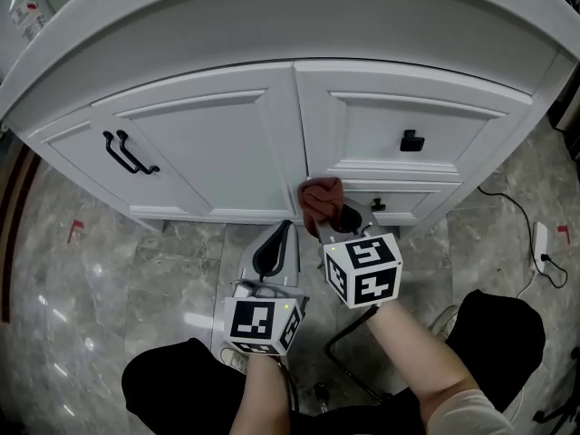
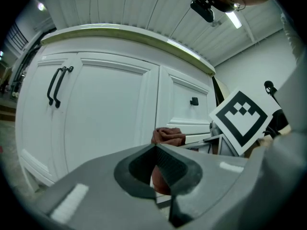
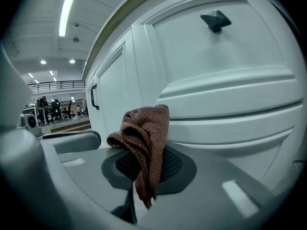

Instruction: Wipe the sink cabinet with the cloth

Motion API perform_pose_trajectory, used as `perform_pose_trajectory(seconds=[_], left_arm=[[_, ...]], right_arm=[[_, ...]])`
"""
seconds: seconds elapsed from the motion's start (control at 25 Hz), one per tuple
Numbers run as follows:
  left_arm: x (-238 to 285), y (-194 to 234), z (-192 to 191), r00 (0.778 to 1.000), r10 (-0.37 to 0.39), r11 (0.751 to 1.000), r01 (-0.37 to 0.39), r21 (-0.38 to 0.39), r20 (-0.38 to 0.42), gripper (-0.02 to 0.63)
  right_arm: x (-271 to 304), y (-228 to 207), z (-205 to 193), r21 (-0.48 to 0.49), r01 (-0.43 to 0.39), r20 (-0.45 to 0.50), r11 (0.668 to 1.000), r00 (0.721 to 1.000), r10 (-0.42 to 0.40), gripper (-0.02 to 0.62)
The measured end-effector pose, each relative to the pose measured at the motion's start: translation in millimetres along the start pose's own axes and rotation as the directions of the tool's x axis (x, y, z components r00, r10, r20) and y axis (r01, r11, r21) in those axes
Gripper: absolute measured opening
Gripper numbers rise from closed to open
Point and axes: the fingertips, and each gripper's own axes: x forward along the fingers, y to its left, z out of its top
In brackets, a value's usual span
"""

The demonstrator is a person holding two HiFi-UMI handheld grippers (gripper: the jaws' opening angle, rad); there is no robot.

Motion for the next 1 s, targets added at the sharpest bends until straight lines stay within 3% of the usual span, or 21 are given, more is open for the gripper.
perform_pose_trajectory(seconds=[0.28,1.0], left_arm=[[5.5,2.2,-3.8,1.000,-0.007,1.000,0.007,-0.002,0.002,0.001],[24.2,-38.6,-7.9,0.996,-0.087,0.996,0.087,0.005,-0.017,0.001]], right_arm=[[8.4,-8.3,-2.4,-0.003,0.007,-0.002,1.000,1.000,-0.007,0.081],[-26.2,-70.8,-15.9,0.043,0.106,-0.043,0.993,0.994,-0.105,0.083]])
